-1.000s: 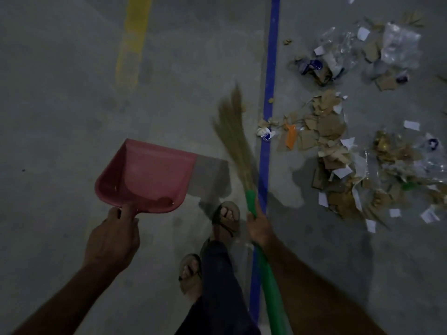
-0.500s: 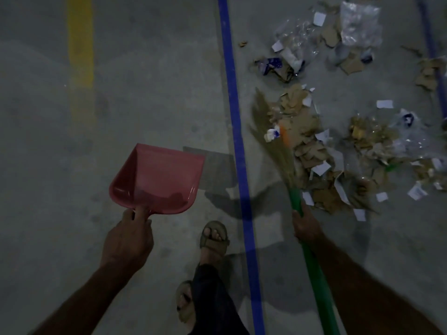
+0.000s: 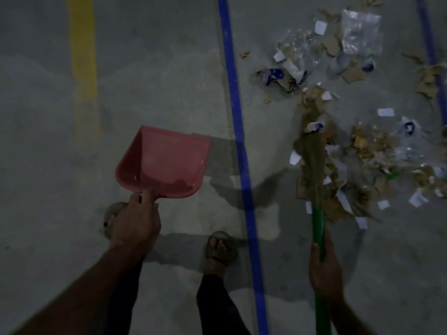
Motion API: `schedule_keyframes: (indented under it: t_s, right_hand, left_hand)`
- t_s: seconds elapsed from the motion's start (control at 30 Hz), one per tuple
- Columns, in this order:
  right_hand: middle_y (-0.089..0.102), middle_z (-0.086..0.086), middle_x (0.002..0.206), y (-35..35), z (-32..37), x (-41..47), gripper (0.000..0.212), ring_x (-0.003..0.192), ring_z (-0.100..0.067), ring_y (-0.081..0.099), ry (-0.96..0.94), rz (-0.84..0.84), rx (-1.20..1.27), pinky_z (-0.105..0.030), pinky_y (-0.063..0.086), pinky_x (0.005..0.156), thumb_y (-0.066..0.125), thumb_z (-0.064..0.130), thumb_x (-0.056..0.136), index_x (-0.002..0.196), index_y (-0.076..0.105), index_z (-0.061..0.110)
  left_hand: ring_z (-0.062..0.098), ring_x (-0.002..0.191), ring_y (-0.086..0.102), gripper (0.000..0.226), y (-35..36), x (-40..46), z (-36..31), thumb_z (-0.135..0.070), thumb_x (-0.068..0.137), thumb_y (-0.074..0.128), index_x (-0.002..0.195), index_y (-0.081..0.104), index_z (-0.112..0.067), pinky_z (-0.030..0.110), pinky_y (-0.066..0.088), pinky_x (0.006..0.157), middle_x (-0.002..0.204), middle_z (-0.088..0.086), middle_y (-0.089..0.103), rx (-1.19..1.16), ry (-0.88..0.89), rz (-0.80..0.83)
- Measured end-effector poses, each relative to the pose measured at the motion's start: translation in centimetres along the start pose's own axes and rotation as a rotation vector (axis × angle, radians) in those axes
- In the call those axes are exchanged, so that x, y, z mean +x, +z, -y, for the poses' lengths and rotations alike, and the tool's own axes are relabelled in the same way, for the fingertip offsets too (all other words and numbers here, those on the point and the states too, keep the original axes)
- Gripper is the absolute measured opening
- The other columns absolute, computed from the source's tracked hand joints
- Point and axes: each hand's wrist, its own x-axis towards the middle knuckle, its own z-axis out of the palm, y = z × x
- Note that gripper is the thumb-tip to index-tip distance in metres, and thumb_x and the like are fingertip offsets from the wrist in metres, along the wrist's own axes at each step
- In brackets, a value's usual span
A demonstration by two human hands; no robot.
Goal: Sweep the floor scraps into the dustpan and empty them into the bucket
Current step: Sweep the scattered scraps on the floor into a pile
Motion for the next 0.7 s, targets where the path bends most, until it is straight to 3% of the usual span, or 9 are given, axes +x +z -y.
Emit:
schedule_keyframes:
  t_s: [0.1, 0.2, 0.3, 0.37, 0.43, 0.57, 0.7]
  right_hand:
    - [0.06, -0.012, 0.124, 1.7, 0.4, -1.3, 0.055, 0.101, -0.033, 0.065, -0.008, -0.03, -0.007, -0.056, 0.058, 0.083, 0.029, 0.061, 0.098, 0.151, 0.014, 0.054]
    - [0.06, -0.013, 0.121, 2.7, 3.2, -3.2, 0.055, 0.099, -0.032, 0.066, 0.03, -0.061, -0.017, -0.054, 0.058, 0.082, 0.027, 0.065, 0.097, 0.146, 0.002, 0.065]
    - [0.049, -0.009, 0.146, 4.3, 6.6, -4.4, 0.055, 0.124, -0.033, 0.056, -0.02, -0.011, -0.041, -0.055, 0.051, 0.099, 0.026, 0.069, 0.095, 0.143, 0.0, 0.068]
    - [0.036, -0.004, 0.158, 5.8, 9.2, -5.1, 0.064, 0.139, -0.029, 0.043, -0.061, 0.016, -0.027, -0.054, 0.043, 0.109, 0.021, 0.076, 0.092, 0.151, 0.006, 0.057]
    - [0.031, 0.0, 0.161, 7.5, 12.0, -6.5, 0.071, 0.144, -0.026, 0.035, -0.109, 0.021, -0.041, -0.051, 0.036, 0.115, 0.024, 0.07, 0.094, 0.157, 0.015, 0.039]
    - [0.05, -0.012, 0.148, 10.6, 17.6, -9.1, 0.062, 0.125, -0.035, 0.055, -0.144, -0.017, -0.18, -0.05, 0.05, 0.099, 0.039, 0.042, 0.1, 0.158, 0.018, 0.034]
    - [0.065, -0.024, 0.116, 13.3, 22.4, -10.8, 0.064, 0.098, -0.039, 0.065, -0.255, -0.06, -0.279, -0.048, 0.056, 0.079, 0.034, 0.045, 0.099, 0.157, 0.007, 0.045]
  left_hand:
    - [0.037, 0.065, 0.058, 0.031, -0.4, 1.0, 1.6, -0.018, 0.091, 0.06, 0.12, 0.052, -0.015, 0.043, 0.047, 0.054, 0.092, 0.016, 0.056, -0.014, 0.004, 0.013]
    - [0.037, 0.063, 0.057, 0.03, -1.4, 2.3, 3.5, -0.022, 0.091, 0.05, 0.12, 0.052, -0.014, 0.039, 0.043, 0.054, 0.09, 0.015, 0.055, -0.009, 0.058, 0.005]
    - [0.039, 0.065, 0.058, 0.03, -2.9, 3.7, 5.9, -0.019, 0.092, 0.053, 0.122, 0.051, -0.015, 0.038, 0.041, 0.055, 0.093, 0.014, 0.053, -0.05, 0.054, 0.033]
    - [0.04, 0.069, 0.059, 0.034, -4.4, 4.7, 7.7, -0.016, 0.091, 0.059, 0.123, 0.051, -0.016, 0.039, 0.042, 0.057, 0.095, 0.014, 0.053, -0.06, 0.038, 0.056]
    - [0.039, 0.068, 0.059, 0.034, -5.8, 5.7, 10.0, -0.018, 0.091, 0.058, 0.124, 0.052, -0.016, 0.039, 0.043, 0.056, 0.095, 0.014, 0.054, -0.042, 0.049, 0.063]
    - [0.037, 0.069, 0.059, 0.027, -8.8, 7.3, 15.3, -0.024, 0.093, 0.05, 0.119, 0.047, -0.02, 0.038, 0.044, 0.056, 0.094, 0.011, 0.053, -0.026, 0.041, 0.094]
    - [0.038, 0.067, 0.06, 0.033, -12.0, 8.5, 20.4, -0.019, 0.09, 0.061, 0.121, 0.049, -0.02, 0.037, 0.041, 0.054, 0.094, 0.011, 0.054, -0.01, 0.019, 0.097]
